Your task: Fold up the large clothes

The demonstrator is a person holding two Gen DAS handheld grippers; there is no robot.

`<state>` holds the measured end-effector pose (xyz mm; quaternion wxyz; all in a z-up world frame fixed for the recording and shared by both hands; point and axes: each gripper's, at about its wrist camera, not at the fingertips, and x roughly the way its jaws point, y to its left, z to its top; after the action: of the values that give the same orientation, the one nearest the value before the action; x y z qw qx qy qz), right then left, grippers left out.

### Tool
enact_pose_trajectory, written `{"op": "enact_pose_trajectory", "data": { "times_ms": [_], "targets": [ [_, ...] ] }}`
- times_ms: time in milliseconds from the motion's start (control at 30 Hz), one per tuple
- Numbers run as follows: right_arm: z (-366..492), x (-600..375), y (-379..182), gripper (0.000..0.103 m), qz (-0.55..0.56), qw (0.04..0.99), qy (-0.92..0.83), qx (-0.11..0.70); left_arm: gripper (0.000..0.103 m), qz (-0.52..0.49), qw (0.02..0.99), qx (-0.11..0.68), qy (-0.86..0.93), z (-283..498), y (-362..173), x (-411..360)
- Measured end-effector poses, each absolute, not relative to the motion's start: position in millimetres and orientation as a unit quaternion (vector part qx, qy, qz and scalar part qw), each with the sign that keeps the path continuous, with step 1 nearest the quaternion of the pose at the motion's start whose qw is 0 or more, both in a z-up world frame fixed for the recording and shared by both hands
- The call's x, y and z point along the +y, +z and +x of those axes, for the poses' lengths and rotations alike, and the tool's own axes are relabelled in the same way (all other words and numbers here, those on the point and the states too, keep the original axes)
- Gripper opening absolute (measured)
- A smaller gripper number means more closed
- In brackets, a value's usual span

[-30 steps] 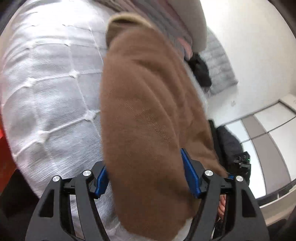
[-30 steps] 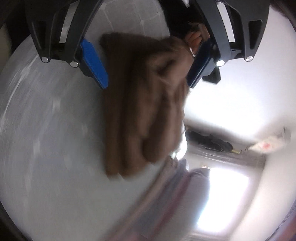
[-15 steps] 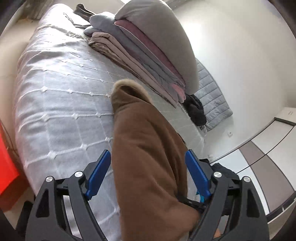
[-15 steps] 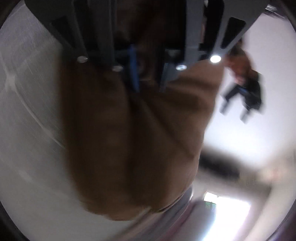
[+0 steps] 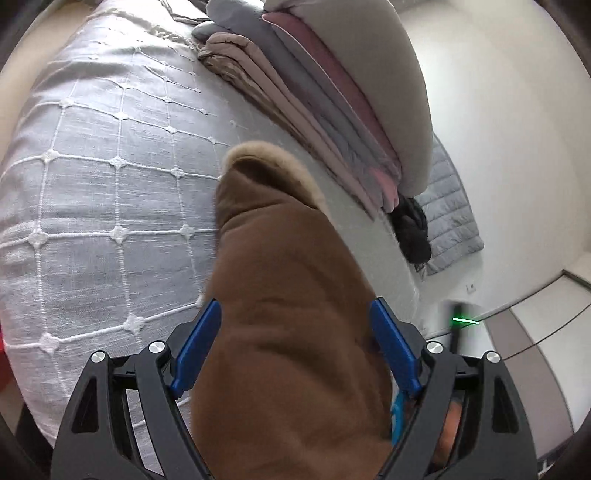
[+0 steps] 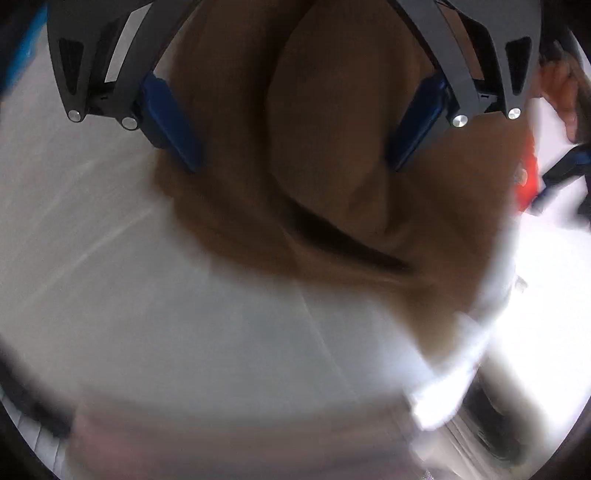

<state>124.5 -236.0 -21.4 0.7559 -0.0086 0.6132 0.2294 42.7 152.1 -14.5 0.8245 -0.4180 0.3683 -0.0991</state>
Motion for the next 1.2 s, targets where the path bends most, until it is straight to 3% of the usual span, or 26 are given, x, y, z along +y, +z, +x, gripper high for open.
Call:
{"op": "enact_pose_trajectory", "data": {
  "times_ms": [100, 300, 400, 500, 800, 867, 1033, 1200],
  "targets": [
    [127.6, -258.4, -22.6, 0.098, 0.042, 0.762, 0.234, 0.602, 0.079, -0.397, 0.834, 0.371, -0.092, 38.3, -10.7, 154.6],
    [31.4, -238.4, 60.7, 0.098, -0.028, 0.813, 0.280, 0.509, 0.079, -0.337, 0.866, 0.364, -0.066, 24.7, 6.4, 151.9],
    [-2.7, -236.4, 24.4, 0.098, -0.107, 0.795, 0.248, 0.543, 0.080, -0.294, 0.885, 0.357, -0.061, 19.9, 19.5, 136.1],
    [-9.7, -254.6, -6.1, 0.098, -0.051, 0.794, 0.266, 0.544, 0.081, -0.244, 0.898, 0.360, -0.060, 19.1, 24.6, 114.1],
    [-65.8, -261.0, 57.8, 0.098, -0.083, 0.831, 0.245, 0.493, 0.081, -0.186, 0.910, 0.366, -0.050, 8.1, 36.2, 83.3],
    [-79.0, -266.8, 69.3, 0.098, -0.081, 0.834, 0.239, 0.490, 0.085, -0.183, 0.913, 0.361, -0.054, 2.6, 41.6, 80.8],
    [-72.9, -289.6, -6.4, 0.098, -0.041, 0.781, 0.212, 0.586, 0.088, -0.129, 0.909, 0.391, -0.064, -8.1, 32.3, 61.6],
    [-79.0, -288.0, 21.3, 0.098, -0.036, 0.796, 0.214, 0.565, 0.088, -0.067, 0.891, 0.444, -0.071, -14.1, 0.4, 41.7]
  ]
}}
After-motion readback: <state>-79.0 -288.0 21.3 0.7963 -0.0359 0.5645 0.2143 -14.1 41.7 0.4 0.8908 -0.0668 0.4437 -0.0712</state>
